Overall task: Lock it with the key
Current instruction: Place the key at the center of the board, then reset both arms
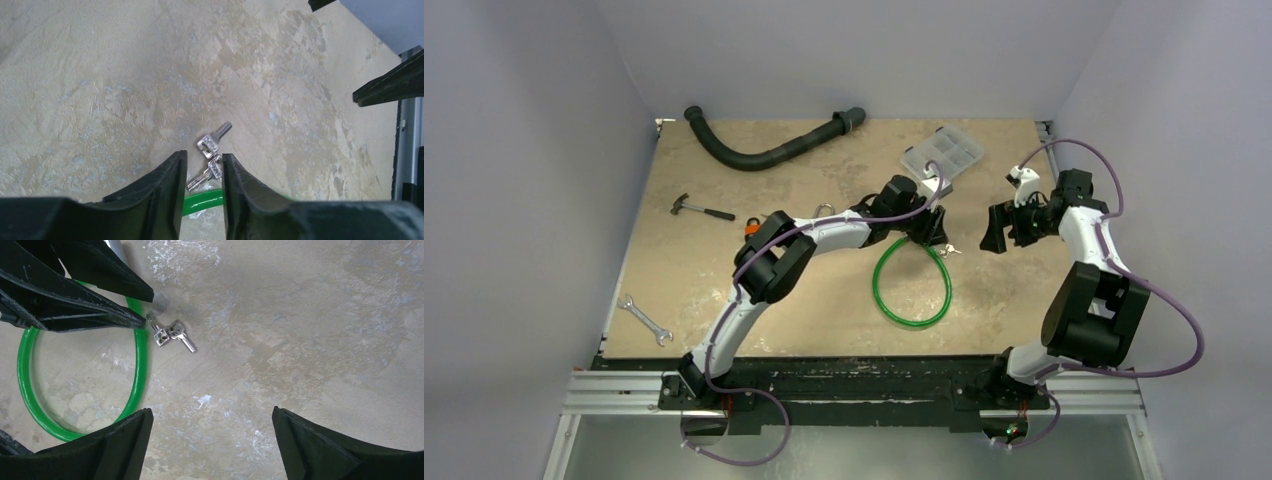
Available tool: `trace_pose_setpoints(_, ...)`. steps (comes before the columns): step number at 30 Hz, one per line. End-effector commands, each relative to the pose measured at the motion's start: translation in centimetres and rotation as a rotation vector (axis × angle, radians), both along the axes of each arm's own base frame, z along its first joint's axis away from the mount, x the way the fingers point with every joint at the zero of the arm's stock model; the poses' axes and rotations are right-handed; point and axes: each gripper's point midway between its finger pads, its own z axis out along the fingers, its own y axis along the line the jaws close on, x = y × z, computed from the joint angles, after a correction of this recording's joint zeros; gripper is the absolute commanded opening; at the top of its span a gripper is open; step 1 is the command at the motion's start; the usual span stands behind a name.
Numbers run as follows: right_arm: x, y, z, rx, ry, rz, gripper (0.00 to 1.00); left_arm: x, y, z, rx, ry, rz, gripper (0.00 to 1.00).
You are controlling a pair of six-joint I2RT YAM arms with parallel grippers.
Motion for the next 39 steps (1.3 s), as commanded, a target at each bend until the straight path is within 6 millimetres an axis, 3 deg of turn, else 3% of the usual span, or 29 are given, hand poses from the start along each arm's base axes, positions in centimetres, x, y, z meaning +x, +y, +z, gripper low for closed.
trace_pose_setpoints(1, 0.8, 0.4, 1.4, 0.024, -0.055, 0.028, 0.99, 0.6, -0.5, 5.3, -0.052, -0.085, -0.008, 0.39)
trace_pose_setpoints(6, 1.7, 1.2, 2.9, 0.068, -0.102, 0.016, 0.99, 0.2, 0.3, 9.5, -0.067, -0.112, -0.013, 0.62)
trace_pose_setpoints(9, 1.9, 2.2, 3.5, 0.093, -0.119, 0.025, 0.99, -0.3, 1.8, 11.0, -0.045, -0.101, -0.023, 0.79)
trace_pose_setpoints(15, 1.9, 6.5, 5.1, 0.083, -0.174, 0.116, 0.99, 0.0, 8.0, 11.7, 0.053, 0.029, 0.025, 0.89)
trace_pose_setpoints(20, 0.9, 10.0, 6.1, 0.084, -0.198, 0.207, 0.99, 1.6, 16.4, 12.3, 0.131, 0.092, 0.111, 0.97)
trace_pose_setpoints(24, -0.5, 11.2, 6.5, 0.092, -0.202, 0.233, 0.99, 1.6, 24.4, 13.1, 0.215, 0.101, 0.178, 0.99)
trace_pose_setpoints(27, -1.6, 10.9, 6.4, 0.072, -0.197, 0.221, 0.99, 0.9, 30.0, 13.5, 0.257, 0.115, 0.226, 1.00)
trace_pose_setpoints(33, -2.4, 10.1, 6.6, 0.068, -0.192, 0.094, 0.99, -0.8, 40.7, 11.7, 0.304, 0.245, 0.463, 1.00)
trace_pose_setpoints(39, -2.5, 9.2, 6.7, 0.049, -0.200, 0.003, 0.99, -2.0, 48.7, 8.5, 0.397, 0.313, 0.615, 1.00)
